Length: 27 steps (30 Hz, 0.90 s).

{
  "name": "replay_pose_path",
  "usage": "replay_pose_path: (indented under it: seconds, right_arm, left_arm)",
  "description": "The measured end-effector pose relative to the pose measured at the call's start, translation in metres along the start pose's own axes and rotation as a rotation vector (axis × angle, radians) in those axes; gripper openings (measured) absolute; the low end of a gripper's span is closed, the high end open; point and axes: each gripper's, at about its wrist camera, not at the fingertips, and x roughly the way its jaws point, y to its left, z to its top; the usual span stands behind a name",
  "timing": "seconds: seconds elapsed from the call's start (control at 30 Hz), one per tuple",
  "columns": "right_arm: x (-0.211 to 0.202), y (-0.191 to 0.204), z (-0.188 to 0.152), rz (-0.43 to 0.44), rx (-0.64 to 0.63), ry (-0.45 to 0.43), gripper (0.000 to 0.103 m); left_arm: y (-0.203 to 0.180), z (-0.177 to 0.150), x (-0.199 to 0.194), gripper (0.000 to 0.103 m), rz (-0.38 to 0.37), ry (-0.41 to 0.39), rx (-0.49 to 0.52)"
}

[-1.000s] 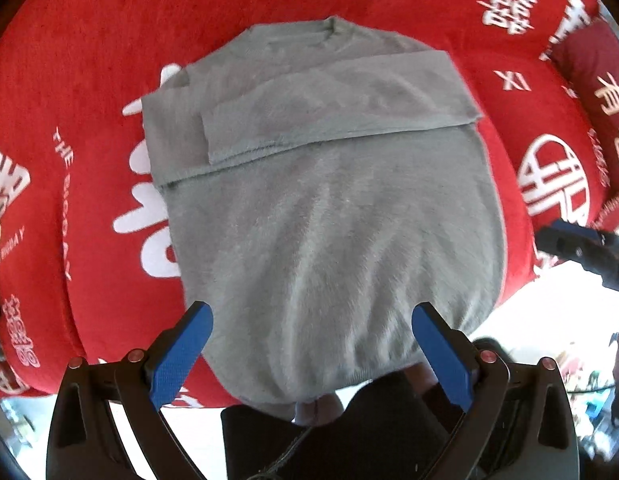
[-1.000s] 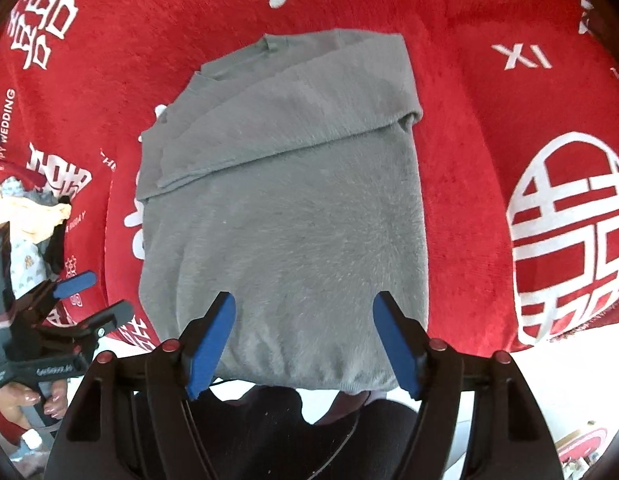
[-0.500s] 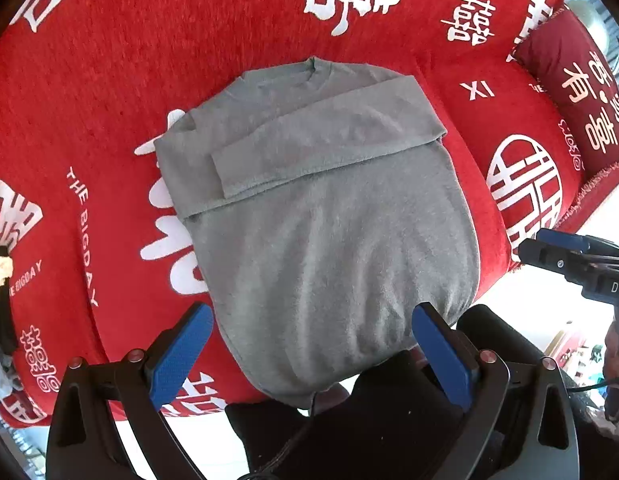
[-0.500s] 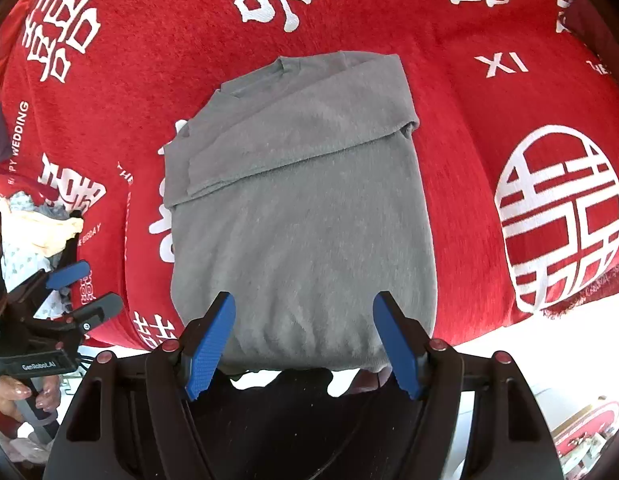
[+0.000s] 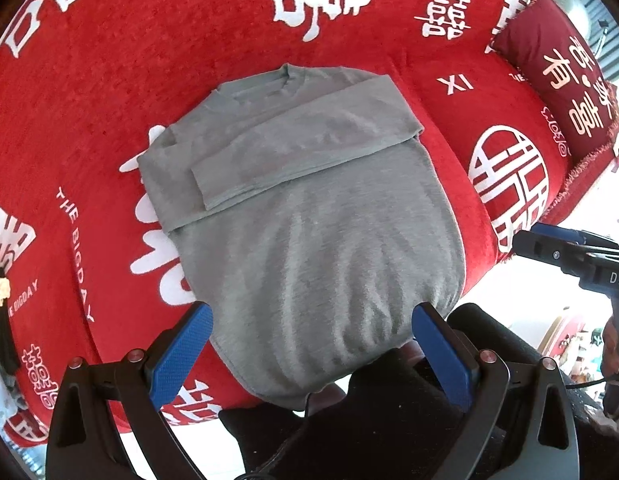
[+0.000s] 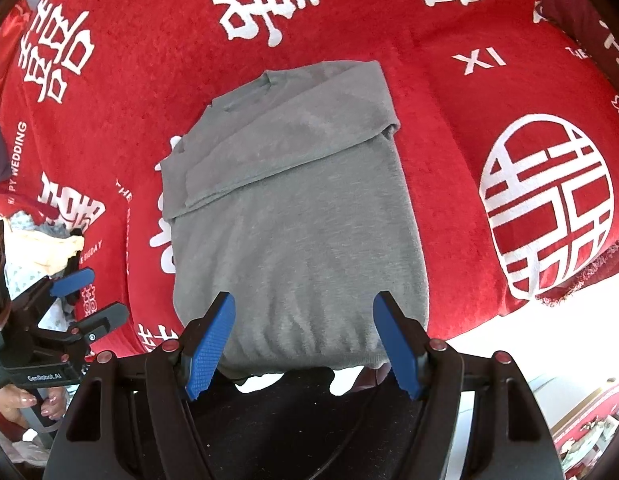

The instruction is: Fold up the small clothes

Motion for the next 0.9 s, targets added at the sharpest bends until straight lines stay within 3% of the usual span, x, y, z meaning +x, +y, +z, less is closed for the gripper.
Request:
replay_pose_path:
  seconds: [0.47, 0.9]
  right_arm:
    - [-0.014, 0.007, -0.017, -0.020, 0.033, -0.056, 0.075]
    - [-0.021, 0.016, -0.065, -0.044, 0.106, -0.088, 0.075]
  left_arm:
    - [0.003, -0.008, -0.007, 0.100, -0.023, -0.033, 0.051]
    - [0.015, -0.029, -0.013, 0.100, -0.031, -0.050, 0.089]
